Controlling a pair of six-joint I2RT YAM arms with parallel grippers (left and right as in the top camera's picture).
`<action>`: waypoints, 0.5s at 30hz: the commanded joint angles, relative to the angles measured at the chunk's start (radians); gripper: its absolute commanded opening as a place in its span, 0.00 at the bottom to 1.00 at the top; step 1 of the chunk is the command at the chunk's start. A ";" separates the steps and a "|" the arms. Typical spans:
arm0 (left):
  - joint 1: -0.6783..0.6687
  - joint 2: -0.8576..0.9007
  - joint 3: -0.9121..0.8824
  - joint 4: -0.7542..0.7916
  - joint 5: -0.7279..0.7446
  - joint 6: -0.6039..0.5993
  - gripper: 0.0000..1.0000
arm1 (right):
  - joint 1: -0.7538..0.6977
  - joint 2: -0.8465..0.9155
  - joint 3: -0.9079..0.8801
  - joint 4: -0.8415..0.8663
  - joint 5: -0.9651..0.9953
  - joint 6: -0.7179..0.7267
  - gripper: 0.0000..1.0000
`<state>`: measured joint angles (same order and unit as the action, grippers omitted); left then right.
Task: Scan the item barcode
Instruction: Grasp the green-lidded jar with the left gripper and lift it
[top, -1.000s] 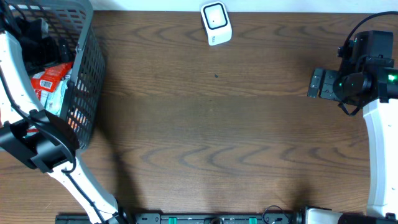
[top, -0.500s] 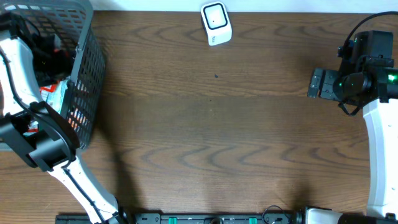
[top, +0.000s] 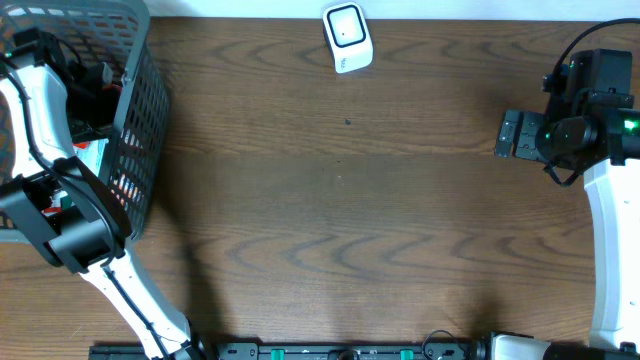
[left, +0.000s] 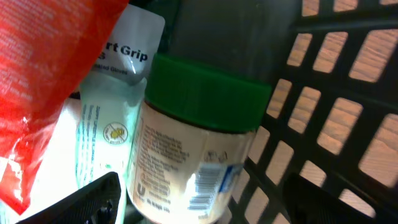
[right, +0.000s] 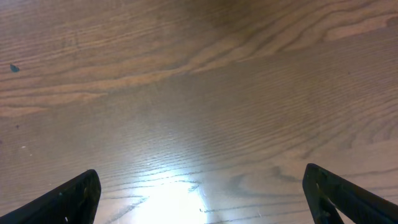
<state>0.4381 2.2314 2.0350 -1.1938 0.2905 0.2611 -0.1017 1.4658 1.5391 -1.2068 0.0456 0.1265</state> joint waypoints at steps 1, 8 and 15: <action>0.001 0.013 -0.046 0.023 0.009 0.008 0.84 | -0.002 -0.001 0.010 0.002 0.009 0.015 0.99; 0.000 0.013 -0.142 0.109 0.008 0.008 0.79 | -0.002 -0.001 0.010 0.002 0.009 0.015 0.99; 0.000 0.011 -0.172 0.149 0.008 0.008 0.72 | -0.002 -0.001 0.010 0.002 0.009 0.015 0.99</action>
<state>0.4374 2.2314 1.8732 -1.0508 0.2993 0.2626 -0.1017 1.4658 1.5391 -1.2068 0.0456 0.1268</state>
